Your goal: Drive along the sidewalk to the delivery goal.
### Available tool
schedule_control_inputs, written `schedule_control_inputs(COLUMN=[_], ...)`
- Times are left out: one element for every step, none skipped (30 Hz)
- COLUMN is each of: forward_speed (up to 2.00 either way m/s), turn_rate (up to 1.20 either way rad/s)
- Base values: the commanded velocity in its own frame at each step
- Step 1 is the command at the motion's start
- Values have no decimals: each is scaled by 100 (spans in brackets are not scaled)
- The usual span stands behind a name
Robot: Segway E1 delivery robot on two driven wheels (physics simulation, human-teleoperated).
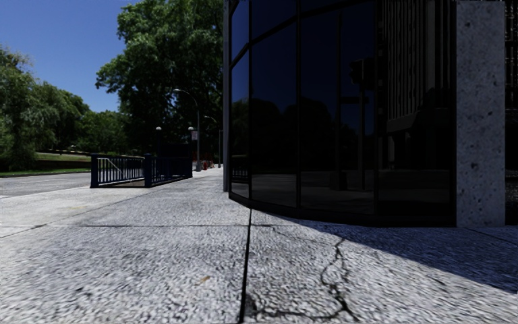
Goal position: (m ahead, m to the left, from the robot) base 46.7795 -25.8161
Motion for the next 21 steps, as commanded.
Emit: schedule_control_inputs(forward_speed=[132, 132, 132, 132, 132, 132, 132, 132, 137, 137, 200, 200, 200, 200, 200, 200, 200, 200, 200, 200, 200], turn_rate=[35, 36, 36, 36, 36, 37, 37, 37, 37, 37, 37, 37, 37, 37, 37, 37, 37, 37, 37, 37, 37])
